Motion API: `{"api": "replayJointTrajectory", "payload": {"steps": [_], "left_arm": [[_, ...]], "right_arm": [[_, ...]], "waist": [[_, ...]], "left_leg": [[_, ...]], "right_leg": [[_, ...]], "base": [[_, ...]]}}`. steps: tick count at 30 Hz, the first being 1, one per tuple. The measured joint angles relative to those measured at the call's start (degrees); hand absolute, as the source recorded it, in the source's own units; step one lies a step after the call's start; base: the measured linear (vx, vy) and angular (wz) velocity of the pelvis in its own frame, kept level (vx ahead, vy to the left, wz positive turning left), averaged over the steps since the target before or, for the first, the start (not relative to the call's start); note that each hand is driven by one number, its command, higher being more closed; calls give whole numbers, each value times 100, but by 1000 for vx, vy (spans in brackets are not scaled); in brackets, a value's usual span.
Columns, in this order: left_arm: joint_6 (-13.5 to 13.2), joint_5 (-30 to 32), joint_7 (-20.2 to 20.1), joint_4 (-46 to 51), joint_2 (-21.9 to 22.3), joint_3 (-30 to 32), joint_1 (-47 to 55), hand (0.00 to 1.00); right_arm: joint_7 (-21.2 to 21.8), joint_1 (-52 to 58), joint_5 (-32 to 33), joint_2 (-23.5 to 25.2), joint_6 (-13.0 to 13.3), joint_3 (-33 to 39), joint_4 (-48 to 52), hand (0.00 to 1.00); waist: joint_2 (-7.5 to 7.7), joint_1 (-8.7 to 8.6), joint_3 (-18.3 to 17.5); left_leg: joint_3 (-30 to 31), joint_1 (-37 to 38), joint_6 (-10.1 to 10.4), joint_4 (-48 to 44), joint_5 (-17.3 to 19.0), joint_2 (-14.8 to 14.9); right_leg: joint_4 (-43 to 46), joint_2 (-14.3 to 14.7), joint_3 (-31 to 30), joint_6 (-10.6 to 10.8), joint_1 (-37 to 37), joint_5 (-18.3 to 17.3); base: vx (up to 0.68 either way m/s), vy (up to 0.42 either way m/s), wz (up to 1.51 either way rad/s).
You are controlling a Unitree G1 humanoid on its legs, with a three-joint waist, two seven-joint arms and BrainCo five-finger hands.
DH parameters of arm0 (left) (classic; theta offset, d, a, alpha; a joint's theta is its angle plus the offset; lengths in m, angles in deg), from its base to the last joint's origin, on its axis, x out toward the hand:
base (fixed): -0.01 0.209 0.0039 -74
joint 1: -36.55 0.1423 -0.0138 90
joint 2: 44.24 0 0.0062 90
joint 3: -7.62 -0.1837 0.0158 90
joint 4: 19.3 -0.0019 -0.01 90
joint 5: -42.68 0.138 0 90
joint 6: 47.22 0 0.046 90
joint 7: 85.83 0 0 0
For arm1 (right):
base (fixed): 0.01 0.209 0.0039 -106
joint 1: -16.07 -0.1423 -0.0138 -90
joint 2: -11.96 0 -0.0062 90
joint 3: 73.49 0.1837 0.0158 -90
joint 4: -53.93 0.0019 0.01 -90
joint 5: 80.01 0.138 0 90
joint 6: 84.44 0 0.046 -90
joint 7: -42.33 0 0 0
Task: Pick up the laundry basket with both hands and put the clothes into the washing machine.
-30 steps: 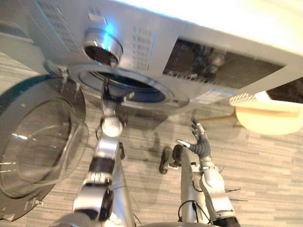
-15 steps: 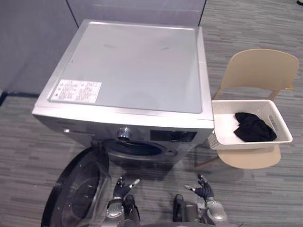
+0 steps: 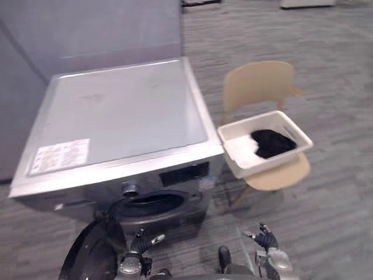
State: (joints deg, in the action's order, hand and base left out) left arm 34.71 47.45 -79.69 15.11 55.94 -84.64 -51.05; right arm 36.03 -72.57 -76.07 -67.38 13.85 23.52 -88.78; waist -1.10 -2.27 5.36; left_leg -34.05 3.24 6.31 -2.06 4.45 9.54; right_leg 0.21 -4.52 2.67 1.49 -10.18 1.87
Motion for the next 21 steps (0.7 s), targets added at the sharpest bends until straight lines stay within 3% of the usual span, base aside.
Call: {"api": "replayJointTrajectory", "payload": {"steps": [1, 2, 3, 4, 6, 7, 9, 10, 11, 12, 13, 14, 15, 17, 18, 21], "left_arm": [[4, 0, 0, -2, 27, -11, -20, 0], [6, 0, -1, -6, 80, -63, -61, 0], [11, 55, -11, -10, 34, -154, -140, 0], [15, 67, -14, -11, 32, -208, -171, 0], [31, 145, -87, -13, 34, -269, -430, 0], [32, 166, -92, -16, 14, -267, -491, 0], [35, 175, -90, -18, -37, -259, -620, 0], [36, 174, -89, -19, -39, -256, -674, 0], [33, 173, -90, -19, -27, -247, -679, 0], [26, 171, -92, -18, -8, -218, -687, 0], [17, 165, -93, -25, -1, -195, -660, 0], [2, 155, -104, -25, 62, -200, -576, 0], [4, 154, -112, -33, 94, -210, -576, 0], [8, 118, -111, -70, 162, -231, -394, 0], [8, 89, -110, -54, 161, -227, -339, 0], [-57, -80, -97, 212, 152, -151, -187, 0]], "right_arm": [[-2, -27, 0, -2, 1, 5, 6, 0], [-6, -121, 1, 5, 2, 3, 6, 0], [-7, -165, 12, 28, 3, -1, 7, 0], [-8, -171, 18, 25, 4, 0, 7, 0], [-31, -221, 124, -25, 20, -14, -26, 0], [-36, -237, 145, -24, 20, -15, -48, 0], [-47, -182, 223, -30, 19, -18, -60, 0], [-54, -177, 226, -60, 20, -45, -119, 0], [-56, -169, 227, -81, 20, -111, -211, 0], [-53, -174, 226, -90, 19, -144, -279, 0], [-58, -206, 227, -87, 21, -201, -324, 0], [-99, -321, 221, -96, 23, -337, -424, 0], [-106, -368, 220, -112, 21, -367, -467, 0], [-102, -370, 220, -105, 16, -380, -497, 0], [-100, -352, 226, -96, 17, -376, -497, 0], [-99, -376, 266, -75, 21, -351, -491, 0]], "waist": [[-38, -8, 34], [-118, 1, 107], [-84, 24, 139], [-62, -11, 141], [-151, 18, 160], [-147, 17, 161], [-158, -11, 173], [-257, -13, 225], [-292, -4, 244], [-360, 9, 282], [-445, 18, 355], [-482, 27, 486], [-459, 24, 557], [-298, 123, 772], [-272, 165, 784], [-266, 346, 841]], "left_leg": [[-167, 29, 50, 0, 59, 58], [-528, 110, 89, -15, 70, 213], [-1002, 209, 168, -133, 114, 329], [-1151, 232, 227, -206, 159, 352], [-1849, 427, 381, -321, 222, 518], [-2009, 496, 417, -340, 215, 529], [-2148, 789, 611, -628, 332, 668], [-2123, 928, 801, -1257, 479, 1054], [-2055, 948, 797, -2039, 503, 1438], [-1805, 866, 449, -3074, 340, 1931], [-1261, 570, -621, -4197, -107, 2424], [-99, -75, -778, -5374, 300, 2465], [442, -417, -598, -5697, 461, 2268], [1567, -1419, -368, -5914, 840, 1354], [1633, -1581, -355, -5760, 863, 1211], [1866, -2324, -269, -3752, 850, 368]], "right_leg": [[11, -55, 430, -186, -30, -105], [71, -170, 1322, -456, -33, -159], [248, -453, 2508, -522, -132, -202], [305, -537, 2932, -532, -134, -205], [803, -759, 4354, -874, -277, -343], [965, -816, 4472, -890, -340, -332], [1602, -916, 4423, -606, -498, -234], [1877, -705, 4069, -529, -568, -435], [2013, -497, 3775, -552, -595, -590], [2045, -223, 3499, -618, -550, -743], [1951, 98, 3198, -733, -409, -868], [1899, 340, 2733, -789, -267, -988], [1906, 373, 2560, -780, -209, -1037], [1753, 437, 1885, -694, 240, -1151], [1708, 437, 1743, -674, 314, -1161], [1342, 415, 1154, -426, 746, -1210]], "base": [[-103, -10, -140], [-56, -54, -190], [-21, -70, -191], [27, -109, -201], [107, -114, -198], [174, -161, -215], [232, -222, -179], [278, -261, -167], [358, -276, -193], [374, -204, -186], [465, -188, -221], [383, -123, -187], [300, -53, -171], [351, 8, -146], [440, 67, -139], [408, 144, -94]]}}
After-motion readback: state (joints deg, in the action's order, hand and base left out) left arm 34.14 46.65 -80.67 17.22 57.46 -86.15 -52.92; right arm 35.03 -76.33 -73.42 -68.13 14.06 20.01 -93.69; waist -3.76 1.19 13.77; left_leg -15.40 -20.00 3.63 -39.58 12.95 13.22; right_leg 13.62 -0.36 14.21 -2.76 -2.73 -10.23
